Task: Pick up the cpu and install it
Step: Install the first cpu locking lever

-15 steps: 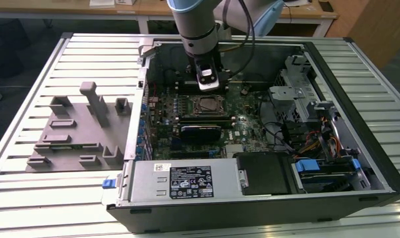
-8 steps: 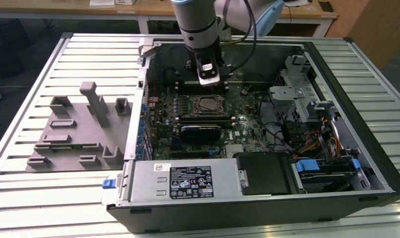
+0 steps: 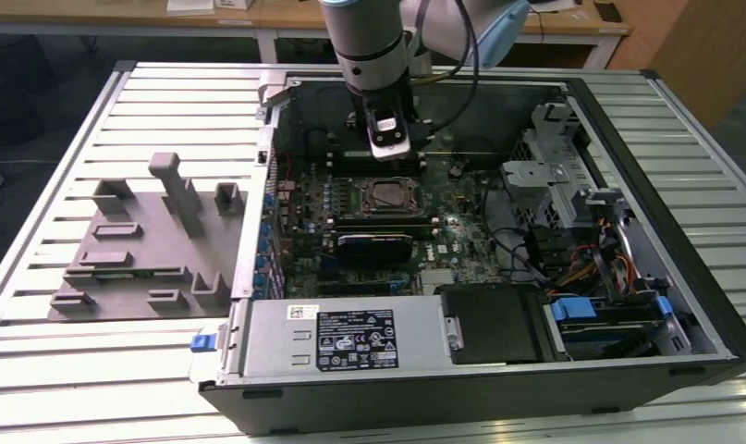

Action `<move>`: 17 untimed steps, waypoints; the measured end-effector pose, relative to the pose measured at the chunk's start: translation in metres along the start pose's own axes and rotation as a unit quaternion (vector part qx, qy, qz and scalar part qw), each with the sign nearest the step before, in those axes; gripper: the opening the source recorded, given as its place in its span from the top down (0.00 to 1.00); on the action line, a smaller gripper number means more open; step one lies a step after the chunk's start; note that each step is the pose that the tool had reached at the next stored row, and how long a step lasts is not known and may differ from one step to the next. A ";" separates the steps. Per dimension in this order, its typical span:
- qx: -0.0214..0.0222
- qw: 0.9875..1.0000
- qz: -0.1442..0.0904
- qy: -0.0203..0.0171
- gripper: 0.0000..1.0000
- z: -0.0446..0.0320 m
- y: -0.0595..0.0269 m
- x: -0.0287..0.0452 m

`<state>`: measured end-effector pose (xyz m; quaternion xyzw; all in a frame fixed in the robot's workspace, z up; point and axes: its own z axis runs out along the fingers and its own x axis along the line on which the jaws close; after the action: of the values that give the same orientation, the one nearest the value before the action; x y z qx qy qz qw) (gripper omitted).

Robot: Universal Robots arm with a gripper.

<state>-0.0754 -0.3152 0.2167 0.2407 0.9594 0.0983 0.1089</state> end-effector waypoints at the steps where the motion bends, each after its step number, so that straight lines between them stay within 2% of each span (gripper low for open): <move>1: 0.002 1.000 0.000 0.001 0.89 0.0001 0.0000 0.0000; 8: 0.034 0.999 -0.002 0.014 0.89 0.0006 -0.0011 -0.0004; 11: 0.051 0.999 -0.004 0.019 0.89 0.0002 -0.0033 -0.0016; 17: 0.078 0.997 -0.007 0.022 0.89 -0.0007 -0.0093 -0.0050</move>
<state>-0.0754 -0.3257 0.2160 0.2394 0.9680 0.0281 0.0694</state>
